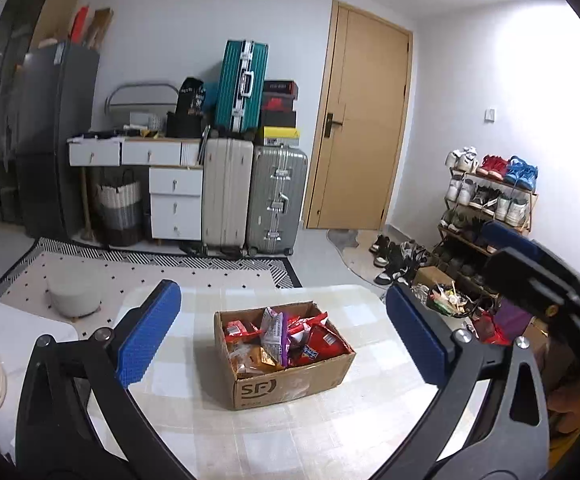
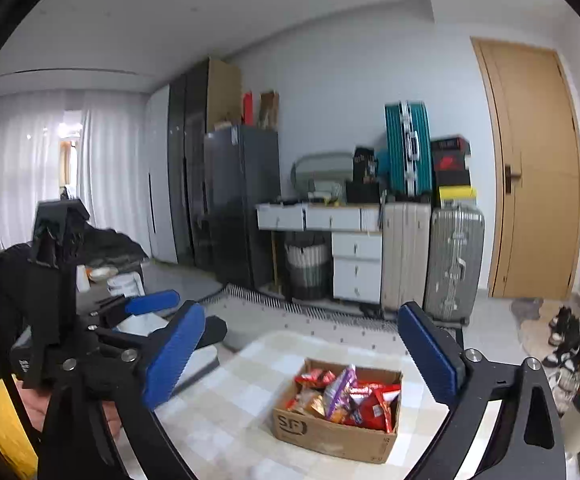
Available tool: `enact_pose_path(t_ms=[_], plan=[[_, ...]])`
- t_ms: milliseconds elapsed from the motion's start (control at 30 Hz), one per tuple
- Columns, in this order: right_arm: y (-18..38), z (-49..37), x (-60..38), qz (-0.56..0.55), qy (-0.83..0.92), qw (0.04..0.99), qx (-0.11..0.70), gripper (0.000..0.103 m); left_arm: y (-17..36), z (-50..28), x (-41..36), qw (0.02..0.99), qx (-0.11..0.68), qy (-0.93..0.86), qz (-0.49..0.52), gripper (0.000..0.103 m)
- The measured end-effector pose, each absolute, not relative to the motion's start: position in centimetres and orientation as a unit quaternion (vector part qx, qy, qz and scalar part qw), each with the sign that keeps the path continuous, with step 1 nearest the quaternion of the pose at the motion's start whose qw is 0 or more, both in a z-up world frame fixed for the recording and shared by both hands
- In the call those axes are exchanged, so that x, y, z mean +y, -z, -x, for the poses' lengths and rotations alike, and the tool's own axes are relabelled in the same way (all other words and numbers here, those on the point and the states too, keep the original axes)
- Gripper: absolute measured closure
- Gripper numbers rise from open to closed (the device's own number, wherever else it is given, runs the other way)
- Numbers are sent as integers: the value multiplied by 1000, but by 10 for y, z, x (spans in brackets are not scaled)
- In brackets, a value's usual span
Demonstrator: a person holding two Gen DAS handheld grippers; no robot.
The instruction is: Organize snacks
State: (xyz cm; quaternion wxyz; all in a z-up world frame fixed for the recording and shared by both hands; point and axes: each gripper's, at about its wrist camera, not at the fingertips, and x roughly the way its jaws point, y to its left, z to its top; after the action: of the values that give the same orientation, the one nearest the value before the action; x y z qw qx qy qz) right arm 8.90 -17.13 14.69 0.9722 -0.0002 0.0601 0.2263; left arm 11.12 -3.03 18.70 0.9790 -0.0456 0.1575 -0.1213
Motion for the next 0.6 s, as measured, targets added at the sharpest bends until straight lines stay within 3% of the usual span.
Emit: enact_pose_path(t_ms=[267, 600], plan=[[-162, -11, -166, 9, -213, 977, 25, 0, -203, -12, -6, 989, 108, 86, 47, 1], [-113, 48, -187, -12, -174, 985, 10, 0, -164, 69, 24, 992, 111, 40, 49, 1]])
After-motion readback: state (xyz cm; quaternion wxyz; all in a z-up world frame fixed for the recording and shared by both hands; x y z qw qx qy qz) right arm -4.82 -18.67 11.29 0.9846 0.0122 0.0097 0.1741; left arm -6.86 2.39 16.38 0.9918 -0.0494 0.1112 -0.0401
